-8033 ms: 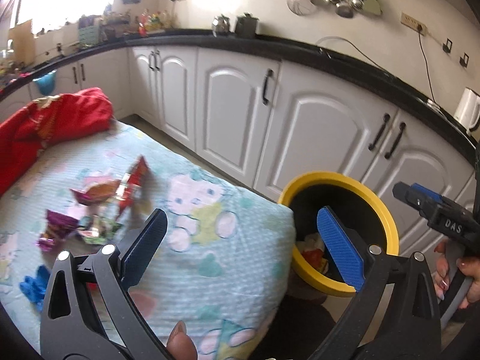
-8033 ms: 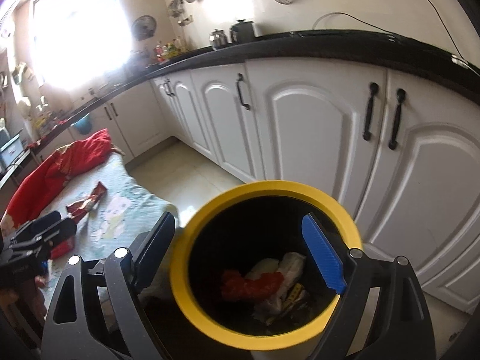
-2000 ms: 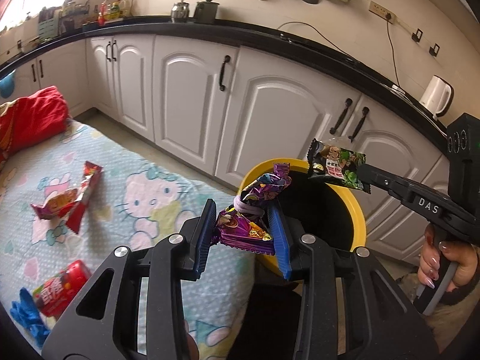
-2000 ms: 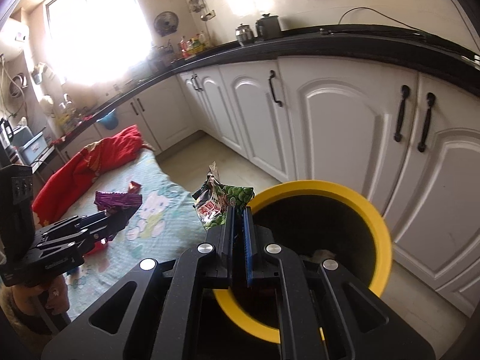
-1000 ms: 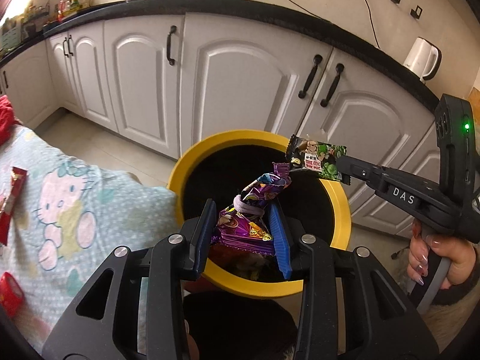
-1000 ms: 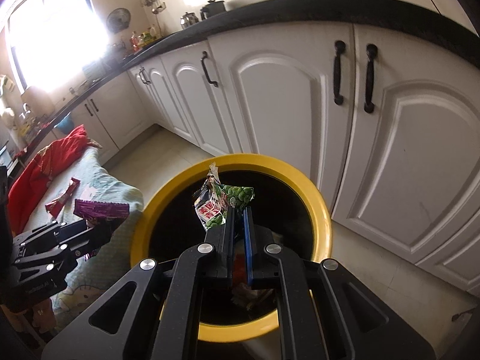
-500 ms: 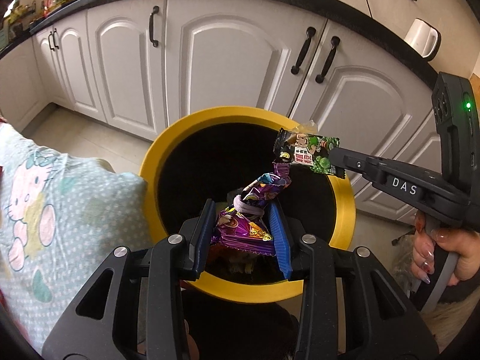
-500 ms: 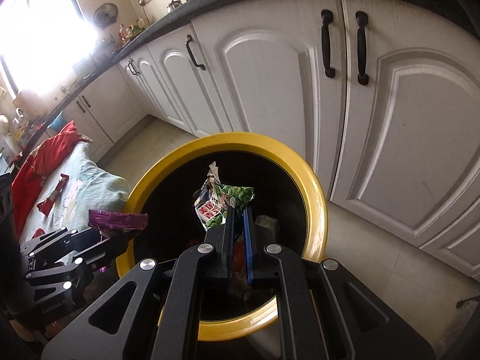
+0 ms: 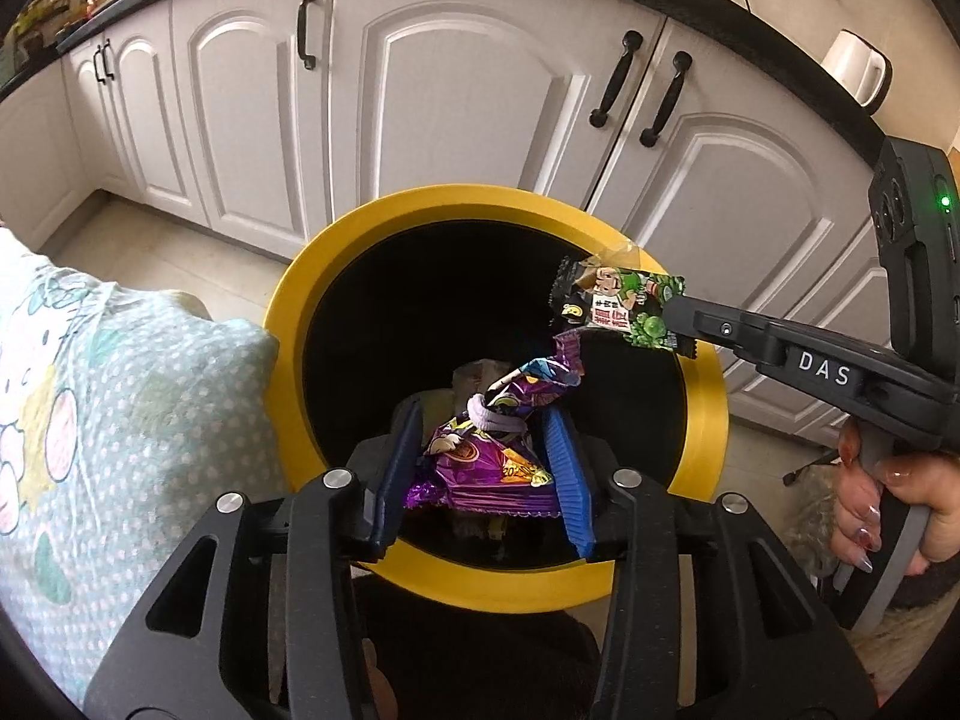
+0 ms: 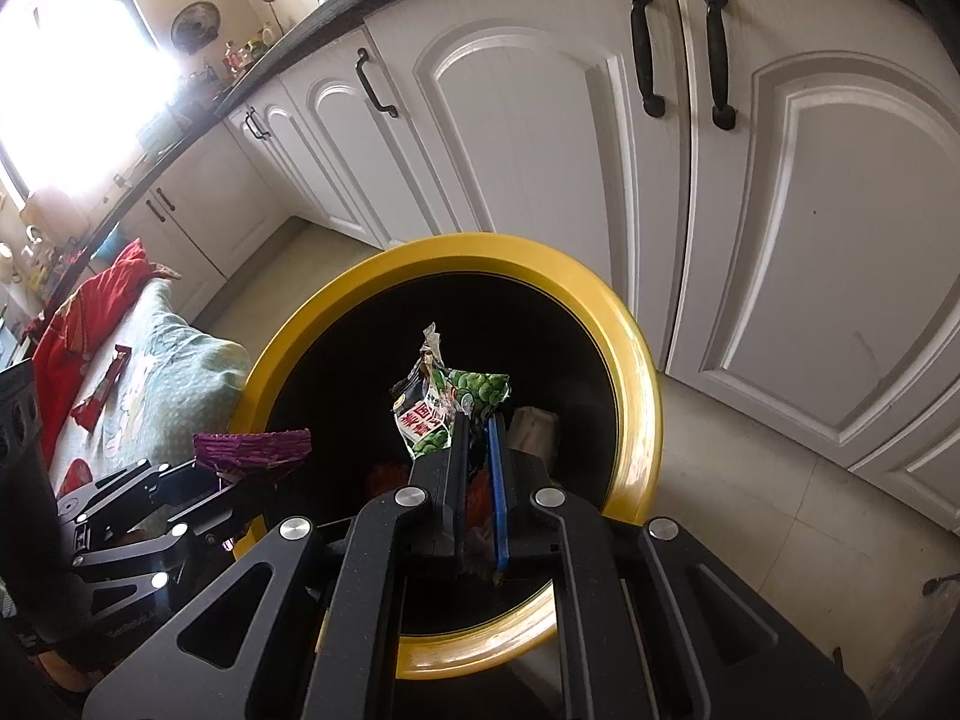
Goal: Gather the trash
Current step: 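Open both tools to drop the packet and wrapper into the bin, then move both open tools back over the remaining items on the sheet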
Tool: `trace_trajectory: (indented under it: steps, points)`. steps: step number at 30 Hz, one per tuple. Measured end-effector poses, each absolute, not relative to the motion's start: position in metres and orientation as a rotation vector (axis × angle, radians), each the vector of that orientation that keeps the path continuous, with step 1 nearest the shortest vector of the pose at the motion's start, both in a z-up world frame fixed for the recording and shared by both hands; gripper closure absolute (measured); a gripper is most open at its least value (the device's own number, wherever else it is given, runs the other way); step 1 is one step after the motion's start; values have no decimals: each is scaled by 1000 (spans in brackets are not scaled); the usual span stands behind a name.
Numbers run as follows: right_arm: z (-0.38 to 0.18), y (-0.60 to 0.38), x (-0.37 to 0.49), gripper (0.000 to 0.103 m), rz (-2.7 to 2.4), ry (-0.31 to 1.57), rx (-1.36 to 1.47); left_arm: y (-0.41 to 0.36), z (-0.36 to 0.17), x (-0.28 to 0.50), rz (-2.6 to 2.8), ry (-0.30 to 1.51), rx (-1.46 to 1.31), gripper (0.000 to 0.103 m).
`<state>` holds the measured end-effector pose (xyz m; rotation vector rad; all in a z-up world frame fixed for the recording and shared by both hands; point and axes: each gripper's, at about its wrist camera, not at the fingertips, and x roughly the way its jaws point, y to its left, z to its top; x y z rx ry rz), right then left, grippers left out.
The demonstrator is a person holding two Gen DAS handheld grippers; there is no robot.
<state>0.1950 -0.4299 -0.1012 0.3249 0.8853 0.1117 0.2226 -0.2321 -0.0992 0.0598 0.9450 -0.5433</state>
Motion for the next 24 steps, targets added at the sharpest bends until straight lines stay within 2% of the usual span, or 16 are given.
trace_trajectory:
  steps: [2,12,14,18,19,22,24]
  points:
    - [-102,-431,195,95,113,887,333,-231,-99,223,-538,944,58,63]
    - [-95,-435,192,69,93,859,349,-221,-96,219,-522,930,58,43]
    - [-93,-435,192,62,88,850,351,-219,-94,218,-512,925,56,31]
    - [-87,-433,189,49,81,826,341,-210,-88,216,-497,911,40,18]
    - [-85,-433,188,45,83,822,338,-206,-85,216,-487,905,33,12]
    - [-77,-429,185,36,78,792,314,-198,-77,213,-474,887,17,11]
    - [-72,-426,183,34,81,774,301,-192,-72,212,-459,873,14,11]
